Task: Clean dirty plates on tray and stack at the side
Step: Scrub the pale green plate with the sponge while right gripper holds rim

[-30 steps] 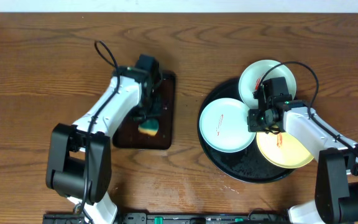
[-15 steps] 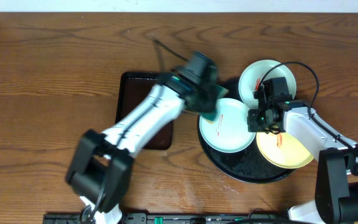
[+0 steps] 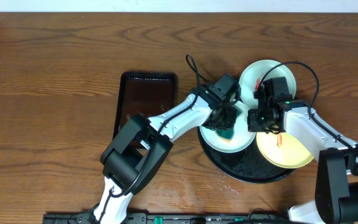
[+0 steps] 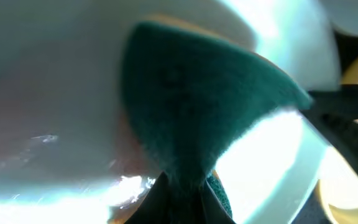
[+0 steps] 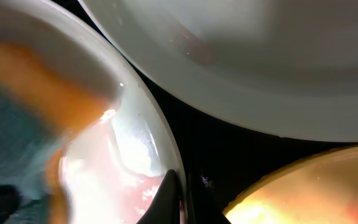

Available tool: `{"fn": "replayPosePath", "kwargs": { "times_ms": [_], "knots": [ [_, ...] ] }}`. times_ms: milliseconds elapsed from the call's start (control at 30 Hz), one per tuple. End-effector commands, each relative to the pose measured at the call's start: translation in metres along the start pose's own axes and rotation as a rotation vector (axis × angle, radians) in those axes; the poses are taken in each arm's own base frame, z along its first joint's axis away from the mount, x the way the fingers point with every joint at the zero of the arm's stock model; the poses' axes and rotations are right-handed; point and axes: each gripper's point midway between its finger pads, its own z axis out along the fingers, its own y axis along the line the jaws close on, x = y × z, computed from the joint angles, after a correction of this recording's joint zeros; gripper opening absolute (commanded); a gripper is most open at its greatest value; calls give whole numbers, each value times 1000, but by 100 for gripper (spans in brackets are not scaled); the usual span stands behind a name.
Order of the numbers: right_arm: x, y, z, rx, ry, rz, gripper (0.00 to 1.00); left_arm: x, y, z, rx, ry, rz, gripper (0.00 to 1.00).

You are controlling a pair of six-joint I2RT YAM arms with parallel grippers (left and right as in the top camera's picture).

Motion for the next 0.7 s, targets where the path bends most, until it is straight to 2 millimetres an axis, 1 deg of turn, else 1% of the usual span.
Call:
{"fn": "replayPosePath", "kwargs": {
  "times_ms": [0, 33, 100, 200, 267, 300, 333, 367, 467, 567, 633, 667],
  "knots": [
    [10, -13, 8, 49, 36, 13, 1, 0, 70, -3, -333, -17, -102, 8],
    [10, -13, 8, 49, 36, 13, 1, -3, 82, -14, -421, -38, -97, 7],
    [10, -13, 8, 49, 37, 13, 1, -8, 96, -27, -525, -63, -77, 7],
    [10, -13, 8, 49, 37, 14, 1, -8, 99, -31, -551, -60, -44, 7],
    [11, -13, 8, 50, 38, 14, 1, -7, 95, -25, -523, -49, -51, 7],
    [11, -13, 8, 50, 39, 13, 1, -5, 87, -19, -471, -32, -55, 7],
    [11, -13, 8, 50, 39, 13, 1, -3, 70, -6, -362, 2, -63, 8],
    [11, -13, 8, 50, 39, 13, 1, -1, 56, 2, -277, 26, -67, 7],
    [11, -13, 8, 50, 39, 13, 1, 1, 20, 19, -68, 79, -63, 7],
    [11, -13, 8, 50, 39, 13, 1, 3, -11, 30, 96, 115, -27, 8],
    [11, -13, 8, 49, 39, 14, 1, 8, -27, 33, 155, 128, 21, 8],
    [11, -13, 8, 49, 39, 14, 1, 10, -31, 34, 162, 131, 37, 8]
  ]
}}
